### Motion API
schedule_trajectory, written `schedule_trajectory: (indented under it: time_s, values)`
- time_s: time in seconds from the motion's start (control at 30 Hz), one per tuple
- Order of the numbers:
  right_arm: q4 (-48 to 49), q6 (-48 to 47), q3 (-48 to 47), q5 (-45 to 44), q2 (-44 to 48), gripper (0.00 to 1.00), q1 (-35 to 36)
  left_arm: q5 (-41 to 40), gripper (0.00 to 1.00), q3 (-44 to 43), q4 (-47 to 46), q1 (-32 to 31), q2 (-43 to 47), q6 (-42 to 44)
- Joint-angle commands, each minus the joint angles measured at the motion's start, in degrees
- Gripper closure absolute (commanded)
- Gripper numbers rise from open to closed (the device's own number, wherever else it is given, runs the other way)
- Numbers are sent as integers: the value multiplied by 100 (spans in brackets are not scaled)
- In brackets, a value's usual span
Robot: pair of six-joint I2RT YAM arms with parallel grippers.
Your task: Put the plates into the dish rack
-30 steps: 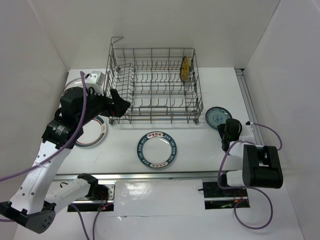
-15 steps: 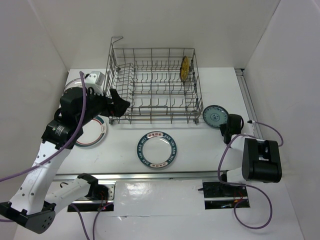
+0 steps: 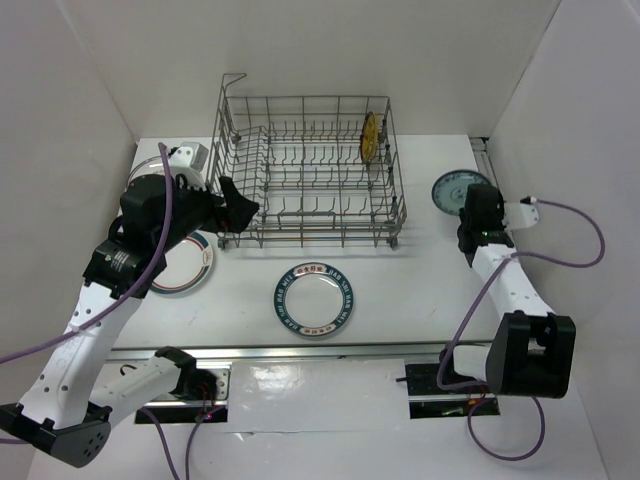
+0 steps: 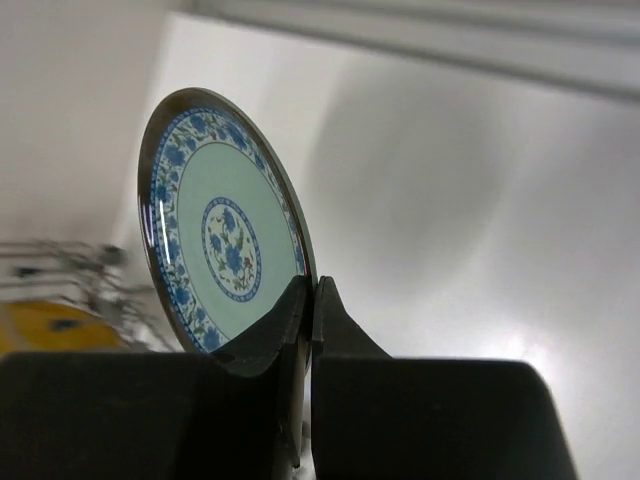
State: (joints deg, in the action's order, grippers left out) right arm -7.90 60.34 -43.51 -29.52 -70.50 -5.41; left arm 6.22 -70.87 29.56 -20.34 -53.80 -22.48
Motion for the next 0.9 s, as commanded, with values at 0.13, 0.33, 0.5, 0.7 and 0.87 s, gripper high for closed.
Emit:
schedule_trajectory:
  time_s: [0.13,0.33,0.5,0.7,0.87]
  values:
    - [-651,-768,-1667,-1530,248,100,444,-464,0,-23,-135,21,-25,-28]
    - [-196,-1653,-2486,-1664,-164,100,988,-516,0,-23,-83,21,-78,-81]
    - [289,-3042,-3950,-1557,-1245,100,1858,-569,0,-23,-82,21,-78,-81]
    - [-561,-4414,-6514,-1846,-3280,100,2816,-824,0,-23,-82,21,-78,-151]
    - [-1301,-5364,-8505,-2312,-4796,100,3318,-772,0,-23,-29,21,-183,-151]
